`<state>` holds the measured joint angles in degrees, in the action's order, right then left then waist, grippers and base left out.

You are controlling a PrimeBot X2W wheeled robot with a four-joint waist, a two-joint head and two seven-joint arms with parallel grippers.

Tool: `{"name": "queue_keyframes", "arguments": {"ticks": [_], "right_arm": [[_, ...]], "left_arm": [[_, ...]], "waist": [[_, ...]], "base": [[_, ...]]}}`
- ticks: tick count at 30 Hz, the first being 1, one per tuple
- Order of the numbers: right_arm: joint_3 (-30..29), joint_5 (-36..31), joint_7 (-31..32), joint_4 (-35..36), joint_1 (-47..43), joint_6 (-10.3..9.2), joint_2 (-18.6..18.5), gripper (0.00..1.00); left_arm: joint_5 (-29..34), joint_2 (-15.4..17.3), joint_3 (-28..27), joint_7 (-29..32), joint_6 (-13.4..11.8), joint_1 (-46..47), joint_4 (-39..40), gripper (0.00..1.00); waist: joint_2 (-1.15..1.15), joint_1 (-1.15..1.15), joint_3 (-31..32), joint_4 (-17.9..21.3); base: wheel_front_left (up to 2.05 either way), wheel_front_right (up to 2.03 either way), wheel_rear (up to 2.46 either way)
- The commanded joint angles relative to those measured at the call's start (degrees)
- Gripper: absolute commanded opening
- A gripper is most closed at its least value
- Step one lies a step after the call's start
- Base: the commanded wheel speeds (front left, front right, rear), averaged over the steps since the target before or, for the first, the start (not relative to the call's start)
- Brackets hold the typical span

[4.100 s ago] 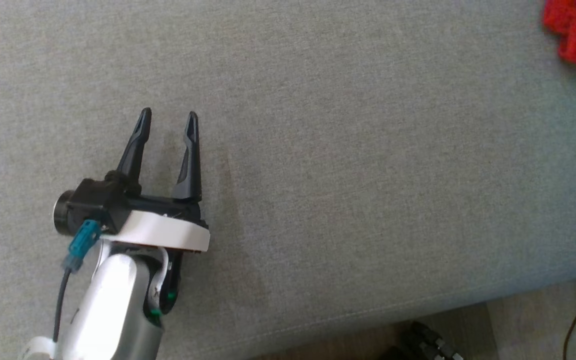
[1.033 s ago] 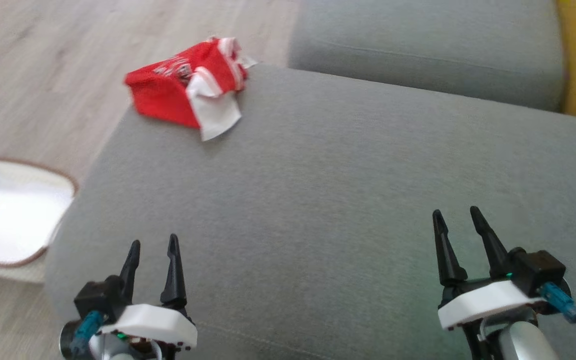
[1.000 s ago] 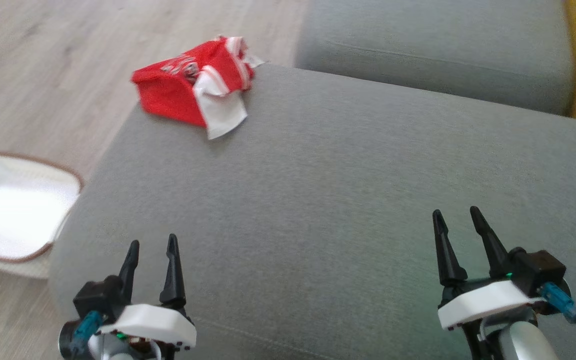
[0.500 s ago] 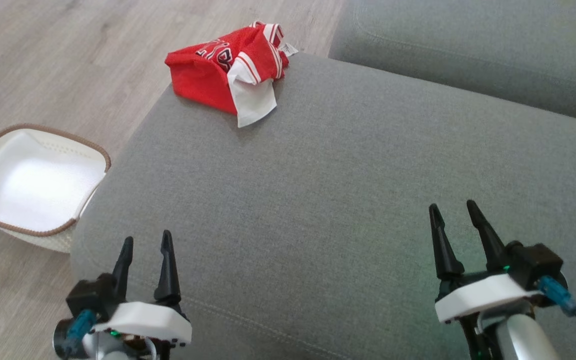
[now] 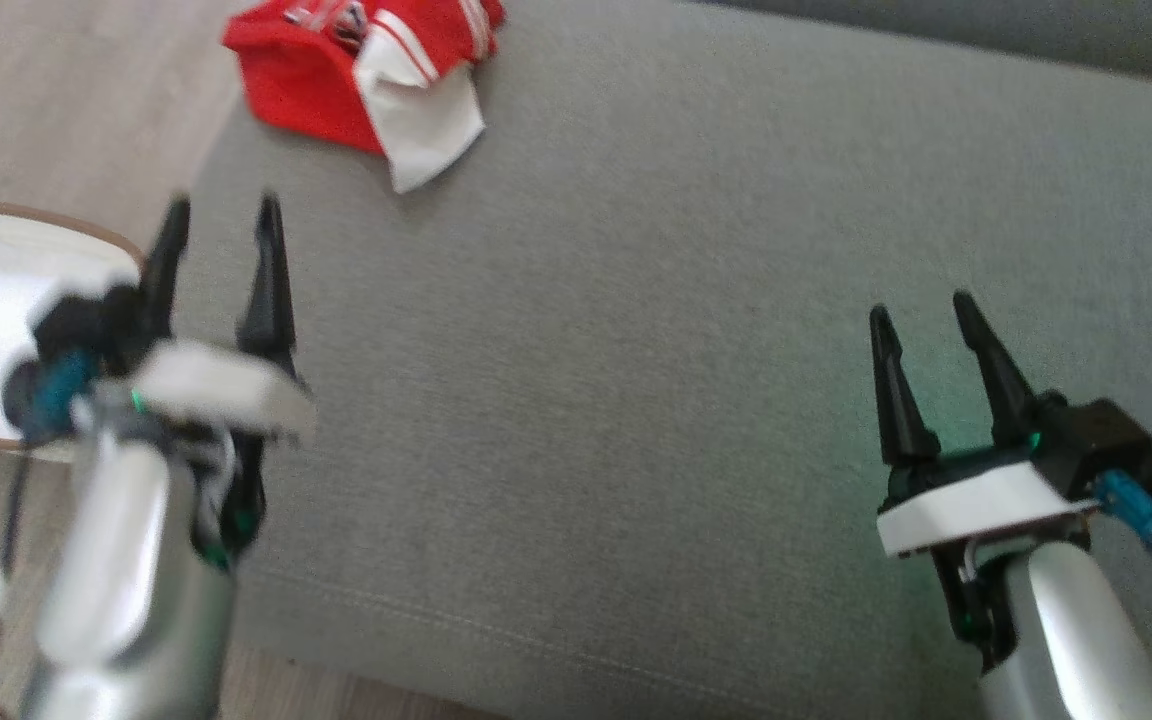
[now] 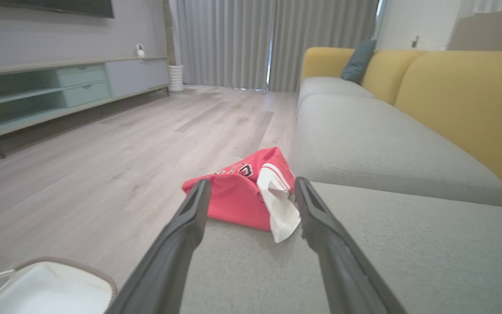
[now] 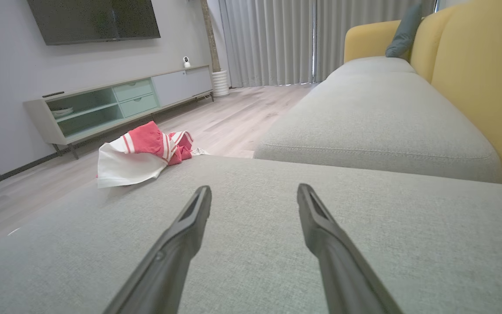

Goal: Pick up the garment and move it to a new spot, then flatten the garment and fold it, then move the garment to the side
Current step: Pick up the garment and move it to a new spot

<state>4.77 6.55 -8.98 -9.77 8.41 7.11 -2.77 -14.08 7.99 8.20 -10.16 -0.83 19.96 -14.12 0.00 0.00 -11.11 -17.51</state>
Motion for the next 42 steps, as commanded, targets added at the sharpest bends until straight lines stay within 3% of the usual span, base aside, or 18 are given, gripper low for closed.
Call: {"name": "queue_keyframes", "arguments": {"ticks": [1, 9, 18, 27, 28, 29, 30, 42], "right_arm": [[1.11, -0.49, 0.09, 2.37, 2.42, 0.37, -0.10, 1.00], [1.23, -1.88, 0.56, 5.01, 6.15, 0.37, -0.10, 1.00], [0.74, -3.24, 1.06, 7.81, 8.23, 0.37, -0.10, 1.00], [1.25, -3.55, 1.59, 9.76, 8.25, 0.37, -0.10, 1.00], [1.33, -3.49, 1.62, 9.83, 8.20, 0.37, -0.10, 1.00], [1.34, -3.47, 1.64, 9.86, 8.08, 0.37, -0.10, 1.00], [1.30, -3.46, 1.66, 9.85, 7.97, 0.37, -0.10, 1.00], [1.46, -2.14, 0.43, 7.15, 6.73, 0.37, -0.10, 1.00]], "left_arm": [[-0.20, 1.95, -2.39, 1.26, 0.44, 4.16, 0.54, 1.00], [-2.21, 6.65, -4.59, 8.19, 2.60, 22.33, -12.37, 1.00], [-3.95, 10.92, -5.42, 13.43, 4.82, 33.69, -24.78, 1.00], [-4.44, 13.97, -6.50, 17.25, 2.70, 38.89, -34.08, 1.00], [-4.59, 14.07, -6.54, 17.13, 2.80, 39.16, -34.67, 0.67], [-4.78, 14.07, -6.59, 16.86, 2.94, 39.39, -35.16, 0.11], [-4.90, 14.05, -6.54, 16.52, 3.16, 39.57, -35.54, 0.00], [-3.93, 14.04, -3.68, 11.38, 5.50, 41.29, -35.74, 0.00]], "waist": [[0.00, 0.00, -3.92, 3.23], [0.00, 0.00, -11.62, 9.48], [0.00, 0.00, -18.24, 14.12], [0.00, 0.00, -20.31, 15.46], [0.00, 0.00, -20.21, 15.51], [0.00, 0.00, -19.97, 15.50], [0.00, 0.00, -19.69, 15.48], [0.00, 0.00, -12.12, 15.07]], "base": [[0.00, 0.00, 0.00], [0.00, 0.00, 0.00], [0.00, 0.00, 0.00], [0.00, 0.00, 0.00], [0.00, 0.00, 0.00], [0.00, 0.00, 0.00], [0.00, 0.00, 0.00], [0.00, 0.00, 0.00]]}}
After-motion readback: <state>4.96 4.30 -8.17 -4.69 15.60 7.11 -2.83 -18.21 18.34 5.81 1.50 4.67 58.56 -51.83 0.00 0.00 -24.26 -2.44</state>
